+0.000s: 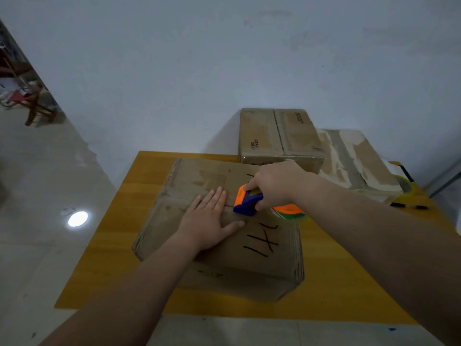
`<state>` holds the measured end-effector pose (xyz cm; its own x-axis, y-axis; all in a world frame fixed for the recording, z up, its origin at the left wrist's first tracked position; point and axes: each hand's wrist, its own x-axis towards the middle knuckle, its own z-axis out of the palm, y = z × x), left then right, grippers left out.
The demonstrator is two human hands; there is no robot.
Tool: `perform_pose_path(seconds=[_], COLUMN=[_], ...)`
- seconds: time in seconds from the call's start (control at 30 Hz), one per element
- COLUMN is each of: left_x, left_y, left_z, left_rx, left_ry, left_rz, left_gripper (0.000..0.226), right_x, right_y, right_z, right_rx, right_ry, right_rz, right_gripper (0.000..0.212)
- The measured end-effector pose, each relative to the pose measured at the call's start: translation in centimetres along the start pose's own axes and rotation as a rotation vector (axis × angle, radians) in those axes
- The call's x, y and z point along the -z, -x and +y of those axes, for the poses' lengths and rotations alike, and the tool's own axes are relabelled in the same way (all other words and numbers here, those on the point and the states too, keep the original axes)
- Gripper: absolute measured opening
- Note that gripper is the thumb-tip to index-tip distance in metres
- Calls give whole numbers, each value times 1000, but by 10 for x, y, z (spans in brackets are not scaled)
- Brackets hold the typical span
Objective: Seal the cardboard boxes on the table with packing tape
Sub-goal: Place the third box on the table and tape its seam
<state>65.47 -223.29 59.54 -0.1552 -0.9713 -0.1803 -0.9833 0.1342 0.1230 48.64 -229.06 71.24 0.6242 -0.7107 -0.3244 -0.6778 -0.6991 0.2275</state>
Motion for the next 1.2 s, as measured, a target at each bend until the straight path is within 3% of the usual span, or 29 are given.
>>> perform_pose_path(seconds=[0.17, 0.3, 0.53, 0.7, 0.8, 0.93, 1.03, 1.2], left_x=[0, 3, 5, -4, 1, 15, 10, -8], left_y=[1, 3, 0, -14, -5, 10, 3, -11], left_z=[-3, -1, 33, 103, 65, 13, 47, 121], left_rx=[-1, -9, 88, -74, -58, 158, 196, 98], left_ry=[-9, -11, -59, -35, -38, -68, -61, -21], left_rz=[7, -26, -23, -35, -19, -100, -79, -49], left_gripper=[95, 112, 85, 84, 85, 97, 106, 120], right_x=[1, -6, -33, -33, -34, -41, -41, -47], right_y=[35, 73, 67, 59, 59, 62, 65, 66], right_z=[33, 67, 62, 61, 64, 67, 67, 69], right_rx=[-7, -92, -81, -49, -40, -52, -48, -47], right_ry=[52, 4, 0, 27, -1, -22, -35, -47], right_rz=[-21, -77, -95, -65, -57, -39, -23, 22], right_gripper=[60, 55, 47, 47, 47, 47, 47, 47])
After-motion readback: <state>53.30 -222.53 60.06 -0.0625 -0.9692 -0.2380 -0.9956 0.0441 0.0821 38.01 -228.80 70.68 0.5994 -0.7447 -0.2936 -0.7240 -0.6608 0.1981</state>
